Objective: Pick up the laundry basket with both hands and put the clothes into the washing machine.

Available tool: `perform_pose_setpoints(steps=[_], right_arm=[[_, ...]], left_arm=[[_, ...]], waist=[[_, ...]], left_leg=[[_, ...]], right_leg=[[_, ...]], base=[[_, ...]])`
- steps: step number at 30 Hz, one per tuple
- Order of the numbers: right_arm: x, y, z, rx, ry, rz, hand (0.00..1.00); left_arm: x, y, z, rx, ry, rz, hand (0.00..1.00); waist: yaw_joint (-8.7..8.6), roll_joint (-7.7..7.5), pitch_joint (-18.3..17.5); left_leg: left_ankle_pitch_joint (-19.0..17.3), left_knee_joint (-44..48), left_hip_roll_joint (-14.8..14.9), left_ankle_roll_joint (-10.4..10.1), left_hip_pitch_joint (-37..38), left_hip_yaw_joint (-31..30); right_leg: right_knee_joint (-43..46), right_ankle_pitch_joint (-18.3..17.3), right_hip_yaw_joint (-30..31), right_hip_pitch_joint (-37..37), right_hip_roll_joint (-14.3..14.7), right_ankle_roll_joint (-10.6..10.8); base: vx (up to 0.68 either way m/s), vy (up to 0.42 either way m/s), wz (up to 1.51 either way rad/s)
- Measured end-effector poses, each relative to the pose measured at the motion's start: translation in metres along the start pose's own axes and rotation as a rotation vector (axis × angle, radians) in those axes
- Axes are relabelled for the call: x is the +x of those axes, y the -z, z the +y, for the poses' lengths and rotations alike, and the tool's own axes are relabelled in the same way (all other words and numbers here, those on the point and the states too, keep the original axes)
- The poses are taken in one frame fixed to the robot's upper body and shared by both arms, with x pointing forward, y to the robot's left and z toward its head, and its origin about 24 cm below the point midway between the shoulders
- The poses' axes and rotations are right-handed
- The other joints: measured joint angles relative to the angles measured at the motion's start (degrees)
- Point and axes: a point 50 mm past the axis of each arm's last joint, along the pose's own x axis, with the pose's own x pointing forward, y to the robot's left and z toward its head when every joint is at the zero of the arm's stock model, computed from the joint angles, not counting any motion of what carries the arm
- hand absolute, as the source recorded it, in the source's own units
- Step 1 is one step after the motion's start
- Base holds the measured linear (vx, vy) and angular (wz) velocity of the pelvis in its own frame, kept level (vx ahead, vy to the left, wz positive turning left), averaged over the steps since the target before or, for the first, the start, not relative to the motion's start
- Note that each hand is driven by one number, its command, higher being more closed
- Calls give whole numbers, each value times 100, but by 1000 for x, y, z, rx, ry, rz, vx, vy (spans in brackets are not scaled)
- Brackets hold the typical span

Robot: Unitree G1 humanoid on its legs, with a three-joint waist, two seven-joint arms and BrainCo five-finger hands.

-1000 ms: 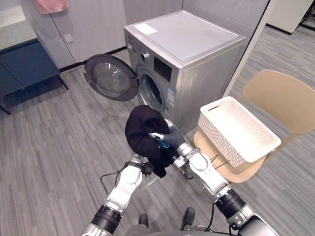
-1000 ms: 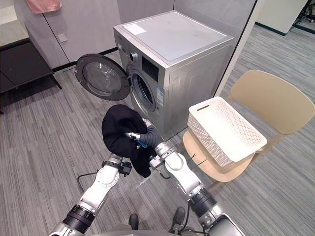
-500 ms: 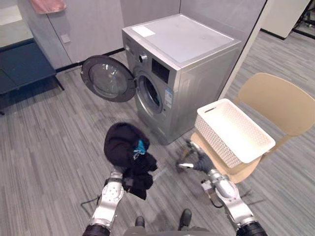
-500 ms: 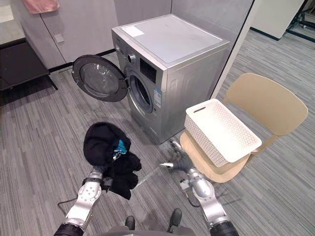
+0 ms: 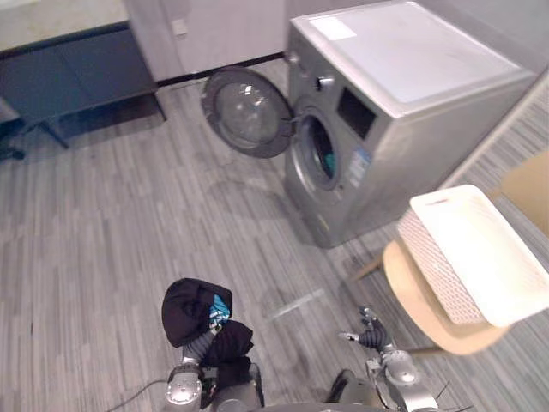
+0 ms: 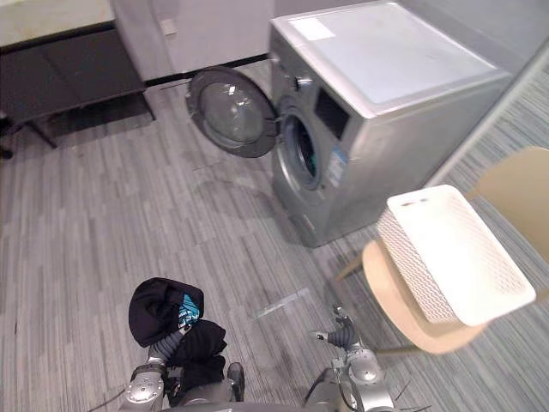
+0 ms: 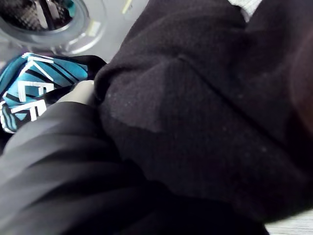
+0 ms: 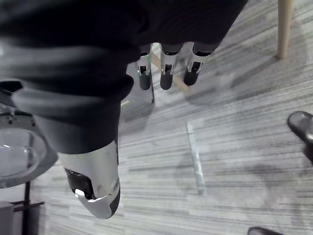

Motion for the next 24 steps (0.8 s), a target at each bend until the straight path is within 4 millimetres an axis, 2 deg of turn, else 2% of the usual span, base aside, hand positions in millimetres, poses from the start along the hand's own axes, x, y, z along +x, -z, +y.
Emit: perform_pose_setpoints(steps=[1,2,3,4,6,7,8,9,10,11,12,13,14,15,16,17,18,20,21,22,24], right_arm=[[-1,1,2,15,4,2,0],[-2,2,7,40,-1,6,0],[-2,2,10,62,-5,2,0],[-3,2,11,85,-2,3,0],[-3,3,4,103,22,5,0],[-3,3,1,108,32,5,0],[-3,4,-2,113,40,7,0],[-4,6,-3,116,43,13,0],[-5,8,-2,117,43,19,0],[-7,11,-3,115,43,29,0],[-5,7,-3,116,41,16,0],[-4,-1,0,123,34,-14,0],[-4,-8,1,126,31,-51,0],[-5,-12,2,123,27,-68,0],[-5,-20,7,124,15,-104,0],[-5,-29,8,135,18,-143,0],[-5,-34,8,137,24,-164,0],[-6,-36,8,148,36,-174,0],[-6,-35,8,148,37,-169,0],[-7,-33,8,151,37,-159,0],[-8,-31,9,152,38,-152,0]], left_arm=[[0,0,2,7,-3,-1,100],[0,1,4,15,-6,5,100],[1,1,8,23,-14,5,100],[2,0,11,29,-27,1,100],[6,-7,11,14,-31,-17,100],[10,-13,8,6,-27,-32,100],[14,-20,8,6,-26,-53,100],[15,-20,7,6,-23,-54,100],[15,-21,6,6,-20,-54,100],[16,-24,0,-4,-7,-62,100],[17,-26,-3,-8,-1,-71,100],[17,-28,-8,-15,12,-78,100],[16,-28,-14,-35,27,-73,100],[15,-28,-16,-45,37,-74,100],[11,-26,-19,-58,43,-75,100],[10,-29,-22,-67,48,-90,100],[11,-34,-23,-72,51,-106,100],[12,-41,-25,-77,69,-139,100],[12,-41,-26,-78,72,-139,100],[11,-40,-26,-75,74,-136,100],[10,-38,-28,-64,83,-130,100]], waist=[[-43,26,53],[-60,76,99],[-73,73,103],[-70,44,116],[-165,56,141],[-237,118,204],[-311,83,269],[-376,88,272],[-414,98,271],[-421,208,285],[-387,247,296],[-374,262,307],[-394,339,350],[-386,354,353],[-314,349,361],[-274,321,359],[-191,284,355],[-40,203,330],[-36,202,334],[-30,192,343],[27,187,348]], left_leg=[[-47,28,12,12,106,-162],[-144,61,69,43,179,-336],[-230,20,107,58,293,-470],[-294,-107,75,83,476,-569],[-355,-331,-15,121,711,-818],[-351,-435,-18,110,857,-1016],[-352,-647,-22,46,1119,-1216],[-464,-775,-7,-162,1382,-1400],[-510,-760,14,-241,1456,-1435],[-576,-554,153,-389,1503,-1430],[-528,-334,225,-592,1437,-1334],[-359,387,262,-878,1235,-1126],[-21,1533,461,-1173,958,-830],[385,2211,591,-1188,771,-674],[776,3439,954,-1062,361,-377],[507,4296,1232,-708,-61,-9],[376,4542,1316,-551,-321,159],[71,4159,1390,-364,-930,466],[-5,3898,1393,-333,-1040,477],[-93,3206,1314,-330,-1170,425],[-64,2000,986,-383,-1228,-207]], right_leg=[[386,-113,361,-190,109,158],[708,-514,664,-358,467,441],[685,-816,734,-477,874,458],[418,-948,681,-599,1170,384],[-497,-873,439,-819,1497,368],[-1269,-698,309,-847,1651,360],[-2149,-342,274,-839,1779,329],[-2649,220,349,-851,1879,89],[-2562,532,417,-823,1883,-103],[-2222,602,308,-809,1922,-396],[-2076,423,217,-779,1933,-462],[-1890,131,100,-621,1962,-544],[-1936,-77,-8,-198,2101,-604],[-2020,-173,-10,84,2203,-629],[-2250,-321,103,593,2395,-694],[-2444,-408,243,948,2538,-738],[-2568,-432,349,1116,2580,-740],[-2983,-430,688,1526,2608,-736],[-3059,-431,766,1628,2608,-734],[-3173,-464,964,1841,2601,-684],[-3184,-631,1382,2046,2555,-540]], base=[[325,145,87],[364,56,67],[457,25,71],[371,20,63],[425,-22,77],[476,-59,108],[649,-136,121],[581,-146,106],[729,-226,91],[509,-170,49],[634,-218,40],[623,-208,25],[616,-214,20],[596,-192,-13],[535,-148,-44],[611,-146,-58],[550,-101,-68],[420,-46,-72],[389,34,-74],[376,97,-79],[363,140,-96]])
